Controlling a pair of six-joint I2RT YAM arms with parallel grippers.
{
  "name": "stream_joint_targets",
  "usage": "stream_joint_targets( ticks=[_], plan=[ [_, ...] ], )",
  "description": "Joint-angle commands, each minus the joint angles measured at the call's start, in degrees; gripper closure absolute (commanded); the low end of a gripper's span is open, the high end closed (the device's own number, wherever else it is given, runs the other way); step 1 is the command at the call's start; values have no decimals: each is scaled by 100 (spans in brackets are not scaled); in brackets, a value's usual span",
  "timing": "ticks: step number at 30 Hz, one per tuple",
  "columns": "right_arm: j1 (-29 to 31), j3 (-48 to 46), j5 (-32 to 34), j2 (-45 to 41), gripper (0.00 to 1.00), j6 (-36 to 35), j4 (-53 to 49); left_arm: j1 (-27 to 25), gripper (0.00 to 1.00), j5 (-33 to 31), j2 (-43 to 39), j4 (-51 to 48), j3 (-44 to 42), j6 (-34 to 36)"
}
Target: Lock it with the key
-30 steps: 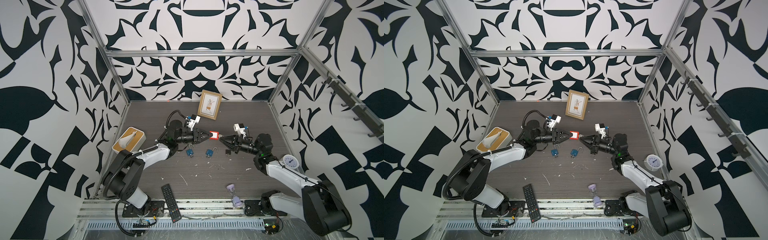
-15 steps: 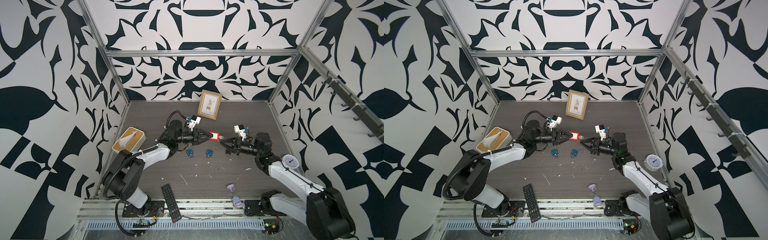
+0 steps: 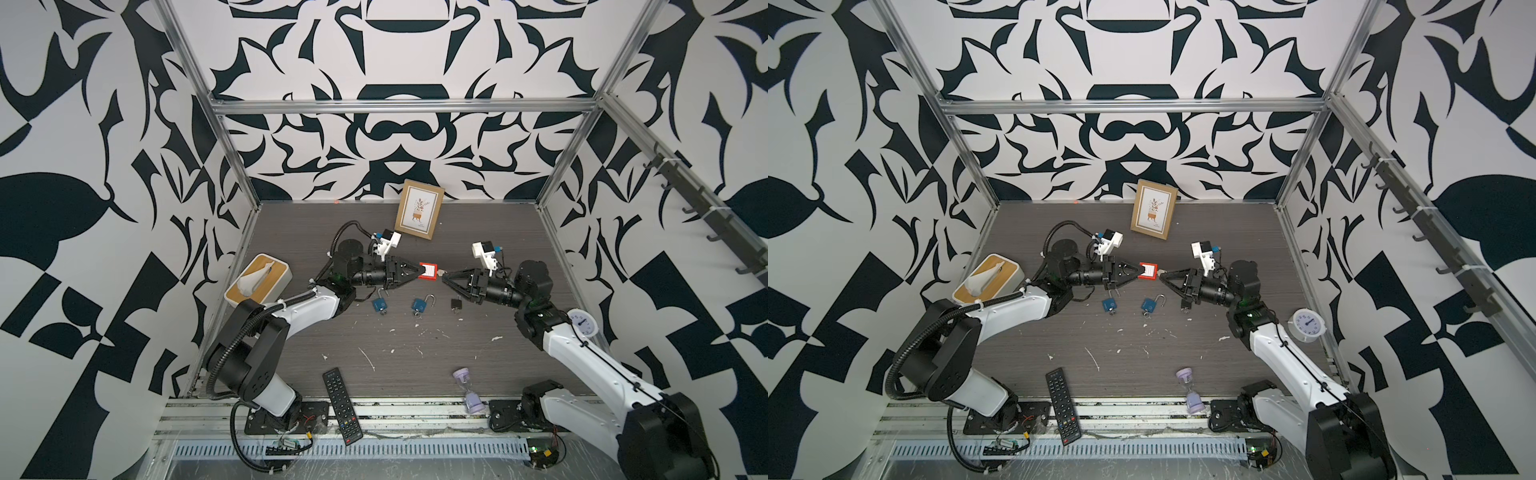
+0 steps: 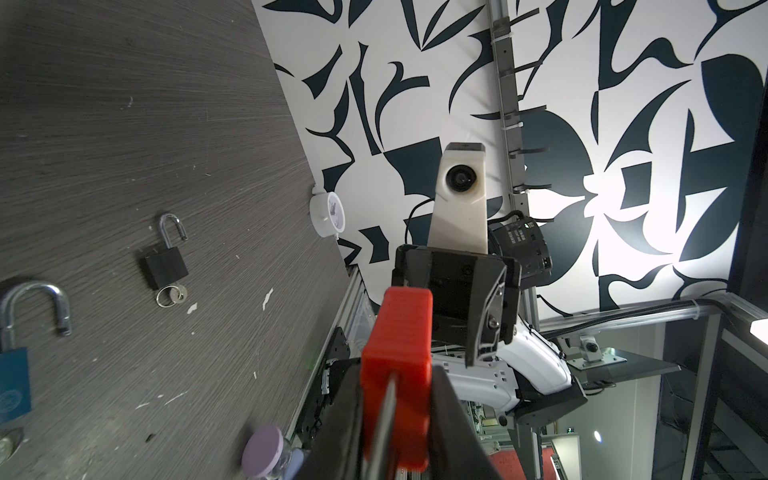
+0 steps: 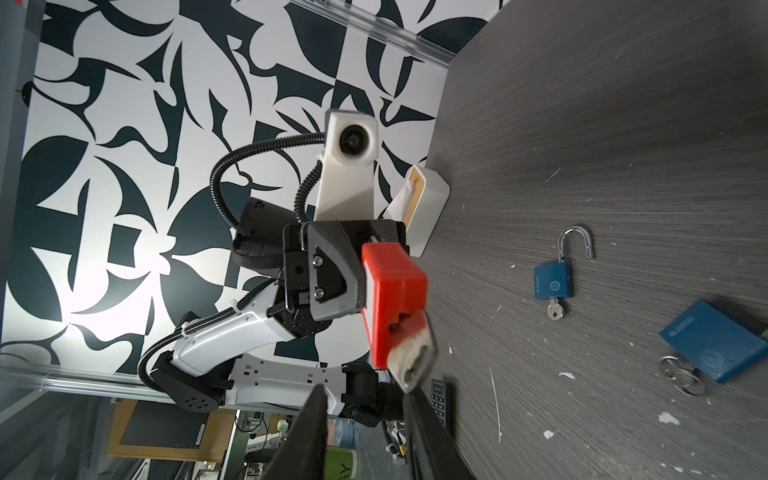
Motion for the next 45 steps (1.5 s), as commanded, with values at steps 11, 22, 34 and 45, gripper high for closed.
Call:
stream_joint_targets(
  ticks=[11,22,34,45],
  plan=[
    [12,310,88,362,70,-33,327,29,100,160,-49,356,50,-76],
    [17,267,160,431,75,-148,416,31,100,205,-26,456,68,-146],
    [9,341,126,712,84,108,963,32,100,213,62,497,9,-120],
    [-17,166,90,707,98,230,1325,32,100,266,150,620,41,-180]
  ],
)
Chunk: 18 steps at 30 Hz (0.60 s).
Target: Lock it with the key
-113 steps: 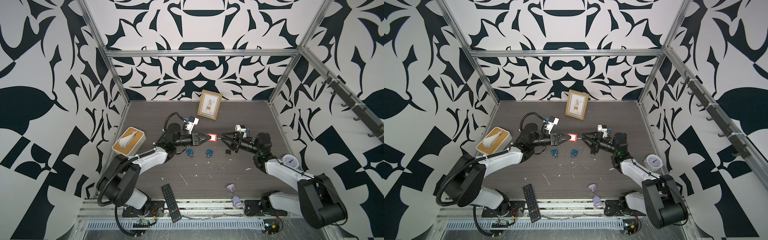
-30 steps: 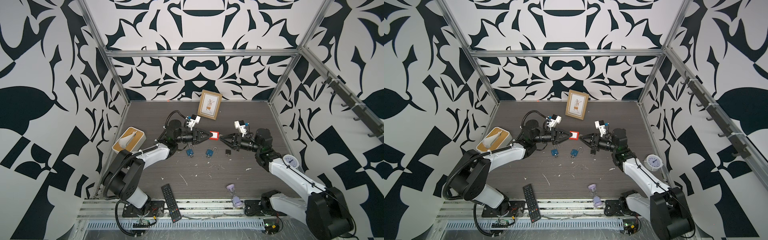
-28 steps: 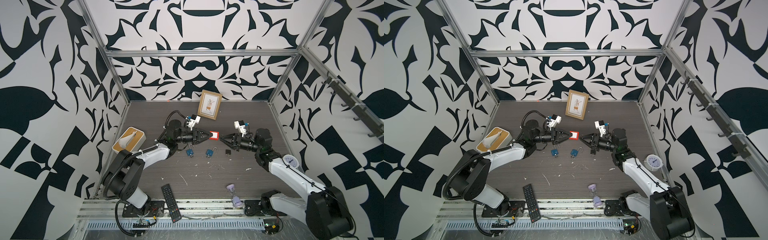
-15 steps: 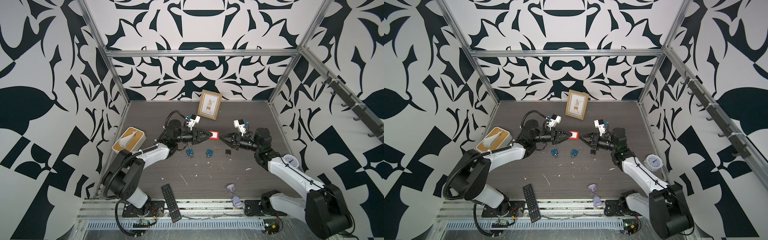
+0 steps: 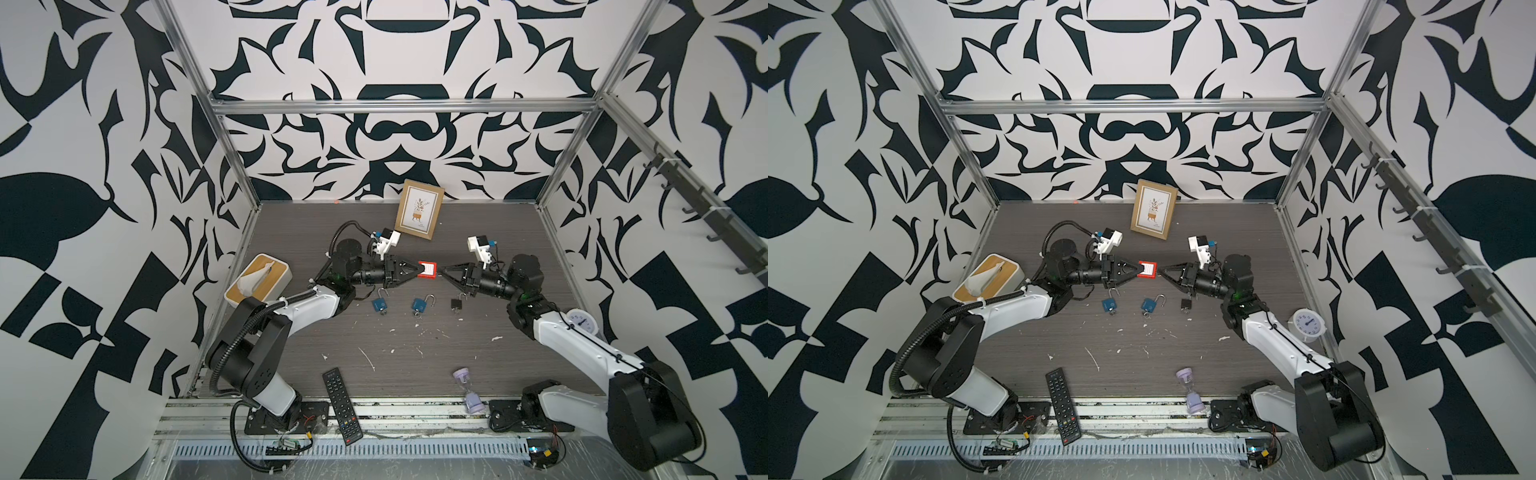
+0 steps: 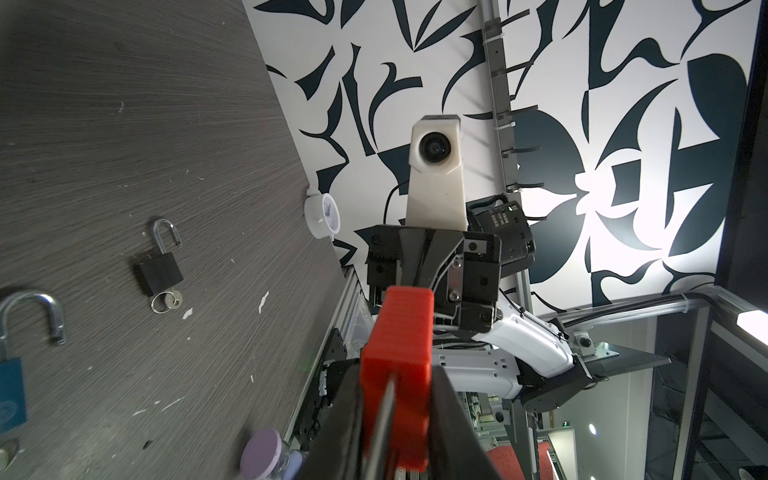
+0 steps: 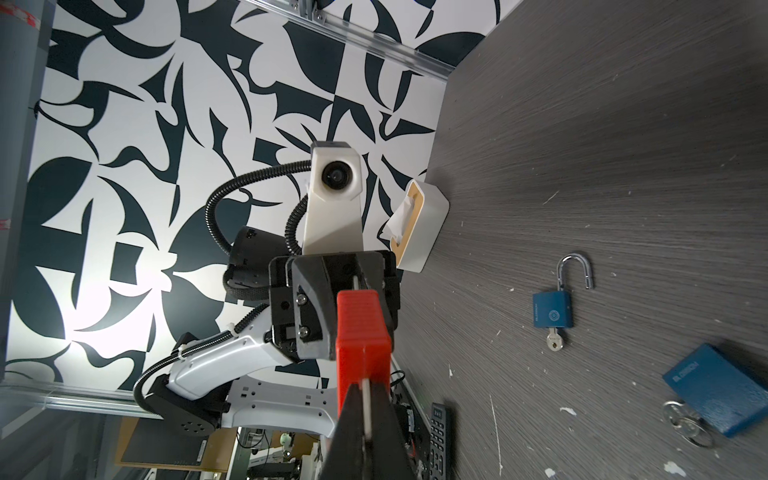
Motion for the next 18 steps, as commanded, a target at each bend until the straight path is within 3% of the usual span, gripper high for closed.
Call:
stream_joint_targets(
  ticks=[1,15,18],
  plan=[
    [-29,3,2,-49,99,-14,464,7,100,143,45,335,48,-61],
    [-783,-597,-354,9,100,693,1891,310,100,216,23,740,-114,-316],
    [-1104,-670,-92,-152,100,375,983,319,100,219,-27,293,-35,22]
  ],
)
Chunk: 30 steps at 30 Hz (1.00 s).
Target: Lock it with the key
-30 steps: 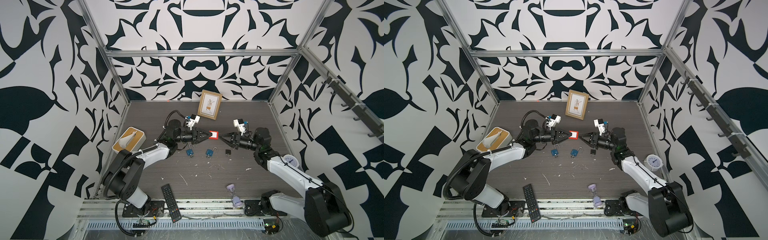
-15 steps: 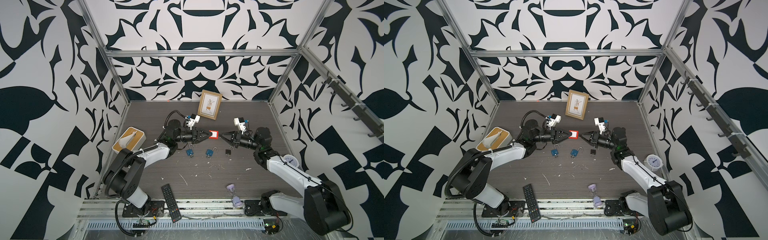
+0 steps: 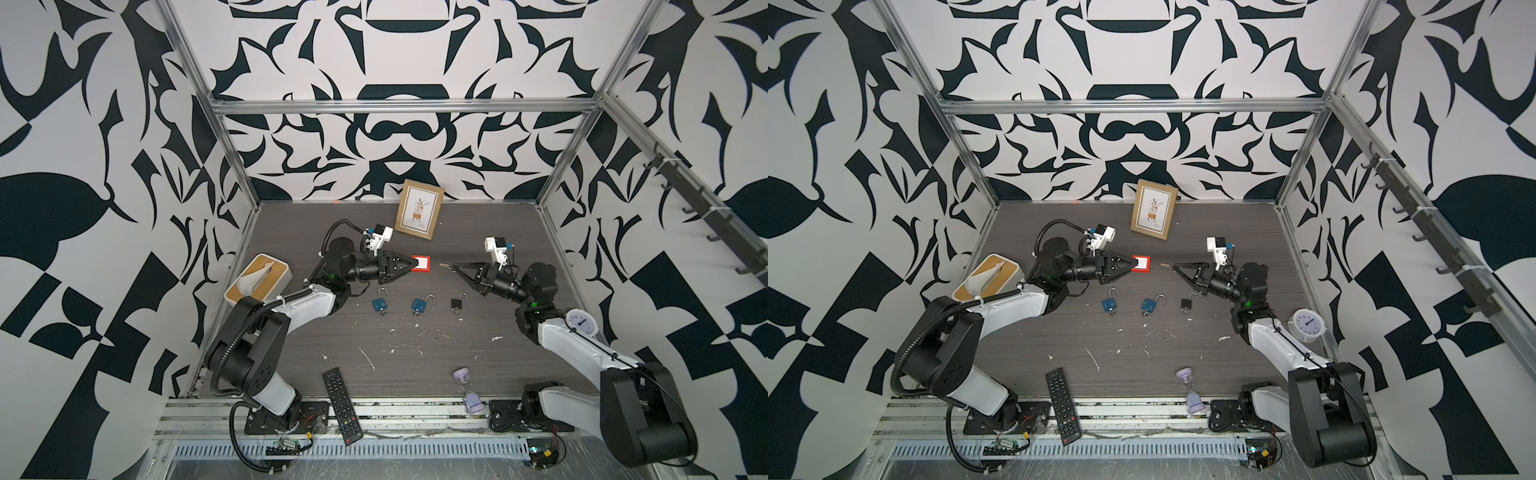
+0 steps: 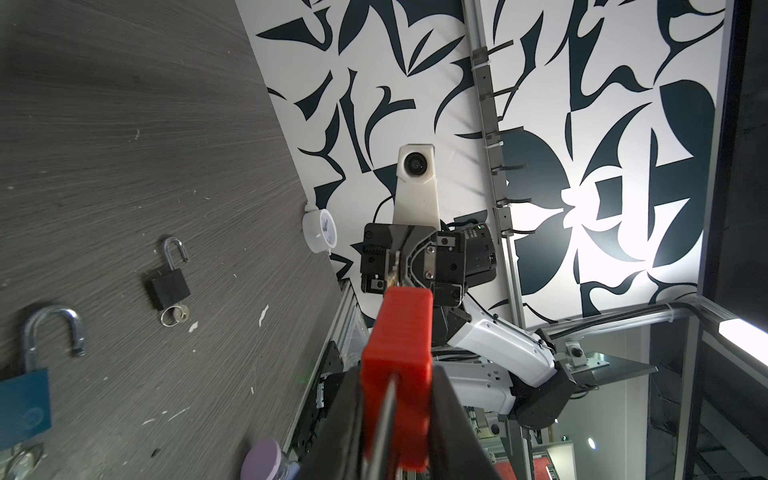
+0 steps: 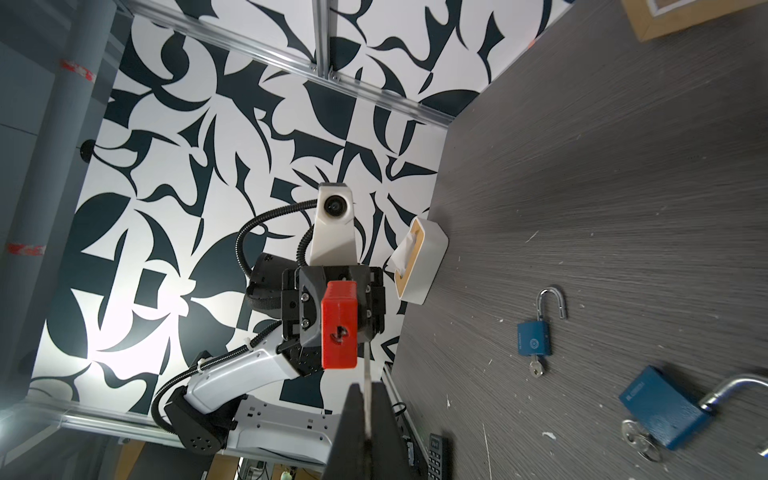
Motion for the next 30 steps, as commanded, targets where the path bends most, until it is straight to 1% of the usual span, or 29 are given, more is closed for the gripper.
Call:
stream_joint_targets(
  ticks=[1,2,3,4,5,6,7,9,11,13,14,16,18,21,24,30],
  plan=[
    [-320,-65,481,-333,100,-519,-1030,-7,100,71,-85,-486,98,526],
    [-405,-104,886,-554,100,-822,-1744,-35,100,-48,-154,-1030,191,875],
    [-463,-139,1581,-858,100,-1230,-2624,-90,100,-277,-267,-1794,324,1426],
    [-459,-139,2298,-1167,100,-1635,-3315,-197,100,-661,-427,-2717,497,2058],
    [-464,-167,2819,-1364,100,-1893,-3666,-332,100,-1082,-552,-3368,627,2616],
    [-464,-257,3326,-1524,100,-1976,-3865,-516,100,-1606,-688,-4002,779,3153],
    [-468,-382,3704,-1617,100,-1947,-3828,-692,100,-2098,-779,-4464,903,3580],
    [-485,-600,4331,-1640,100,-1923,-3689,-842,100,-2459,-836,-4642,964,3857],
    [-486,-858,4622,-1433,100,-1645,-3084,-841,100,-2426,-771,-4568,982,3761],
    [-485,-1003,4900,-1047,100,-1512,-2514,-841,100,-2288,-673,-4552,1015,3736],
    [-486,-1050,4950,-801,100,-1441,-2255,-841,100,-2142,-649,-4403,956,3731],
    [-484,-1087,5129,-376,100,-1426,-1811,-841,100,-1940,-634,-3615,650,3511],
    [-486,-1125,5120,37,100,-1396,-1262,-841,100,-1864,-574,-3301,540,3393],
    [-482,-1010,5018,645,100,-1437,-825,-841,100,-1757,-422,-3261,589,3342],
    [-480,-1030,4913,1386,100,-1260,-98,-841,100,-1625,-297,-3005,542,3214],
    [-485,-1132,4884,2569,100,-792,1207,-841,100,-1576,-258,-2932,519,3155]
  ],
)
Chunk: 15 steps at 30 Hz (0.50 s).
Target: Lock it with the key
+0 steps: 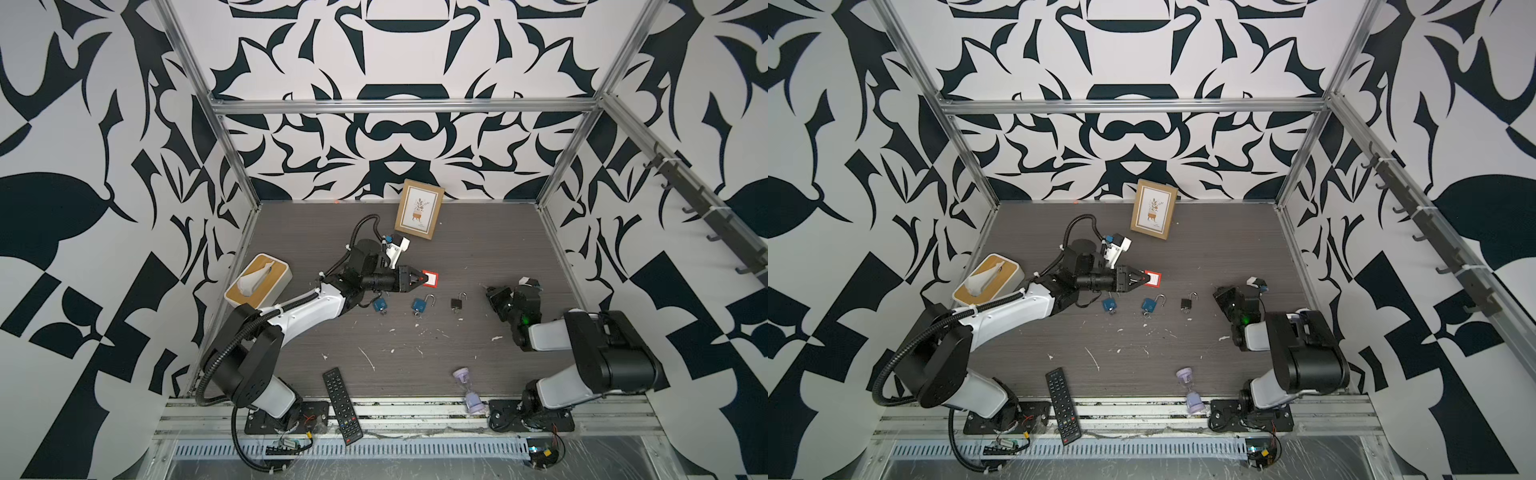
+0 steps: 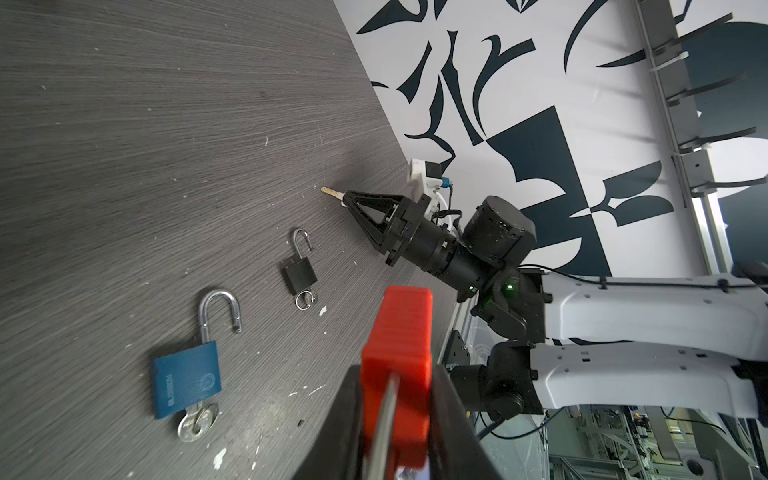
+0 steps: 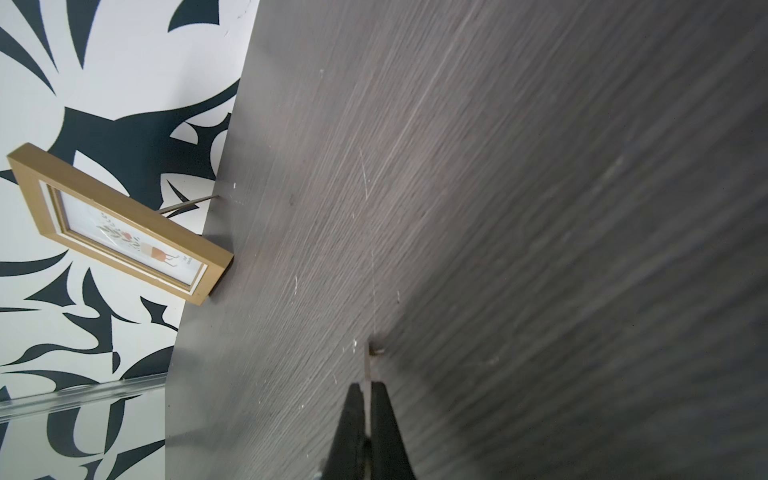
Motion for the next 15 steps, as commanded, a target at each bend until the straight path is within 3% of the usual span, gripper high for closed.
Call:
stream_joint_targets(
  ticks=[1,6,9,15],
  plan=[
    [19,-1,29,480,100,305,1016,11,100,160,14,310,-52,-49],
    [20,-127,-19,1147,100,665,1814,11,100,140,8,281,-100,-58],
    [19,-208,-59,1524,88,840,2364,11,100,112,24,282,-126,-58],
    [19,-288,-45,2095,78,1173,2991,12,100,112,51,273,-103,-56]
  ],
)
